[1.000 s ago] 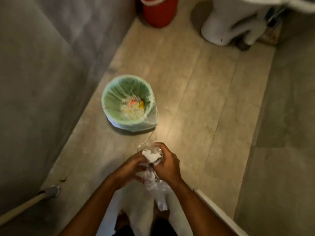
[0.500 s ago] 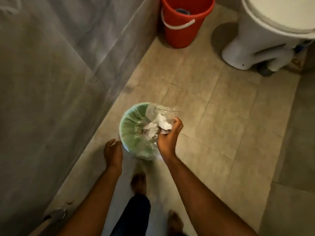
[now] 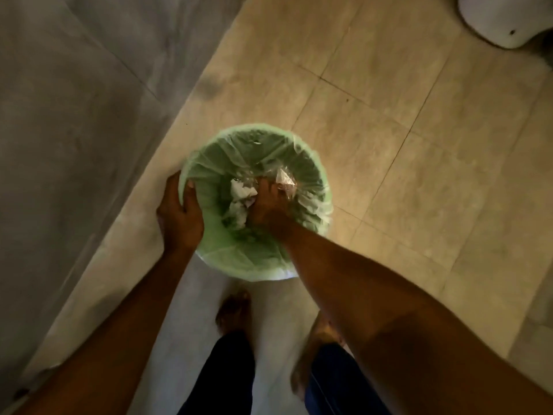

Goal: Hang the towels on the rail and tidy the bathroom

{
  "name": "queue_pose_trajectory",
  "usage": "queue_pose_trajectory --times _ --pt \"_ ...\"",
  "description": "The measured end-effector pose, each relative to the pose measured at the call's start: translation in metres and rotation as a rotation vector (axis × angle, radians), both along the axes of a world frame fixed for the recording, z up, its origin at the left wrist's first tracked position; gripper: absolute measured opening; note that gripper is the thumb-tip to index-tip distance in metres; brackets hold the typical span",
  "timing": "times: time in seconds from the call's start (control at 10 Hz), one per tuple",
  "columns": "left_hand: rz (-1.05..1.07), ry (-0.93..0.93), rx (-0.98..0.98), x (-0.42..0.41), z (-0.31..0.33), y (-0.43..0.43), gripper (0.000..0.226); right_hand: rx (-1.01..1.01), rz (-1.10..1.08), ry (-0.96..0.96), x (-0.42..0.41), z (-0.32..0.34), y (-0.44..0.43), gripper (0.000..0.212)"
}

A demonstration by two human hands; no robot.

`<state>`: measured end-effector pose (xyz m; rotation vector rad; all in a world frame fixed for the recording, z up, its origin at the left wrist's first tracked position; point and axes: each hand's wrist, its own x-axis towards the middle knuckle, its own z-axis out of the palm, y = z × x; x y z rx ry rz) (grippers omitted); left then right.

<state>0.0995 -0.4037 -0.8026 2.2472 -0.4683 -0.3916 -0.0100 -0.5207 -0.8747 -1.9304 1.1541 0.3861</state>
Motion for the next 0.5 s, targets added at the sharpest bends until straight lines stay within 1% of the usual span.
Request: queue_pose_trajectory --times 0.1,0.2,0.3,0.4,0.5 --pt "-0.009 -0.070 0.004 -0.003 -0.001 0.000 0.034 0.103 0.149 0.108 0.012 -0.026 -0.022 0.075" --pt "-0.021 -0.090 0.000 -0.001 -0.003 0.001 0.034 0.251 0.077 0.158 0.027 -0.044 -0.030 0.081" --pt "-0.011 -0.068 0.006 0.002 -0.002 0.000 0.034 0.213 -0.029 0.161 0.025 -0.038 -0.027 0.090" --pt "-0.073 -0.032 0.067 -0.009 0.011 0.003 0.034 0.180 -0.042 0.109 0.008 -0.001 -0.015 0.092" --pt "-0.075 0.136 0.251 0.005 0.016 -0.002 0.037 0.178 -0.017 0.000 -0.005 0.033 -0.022 0.078"
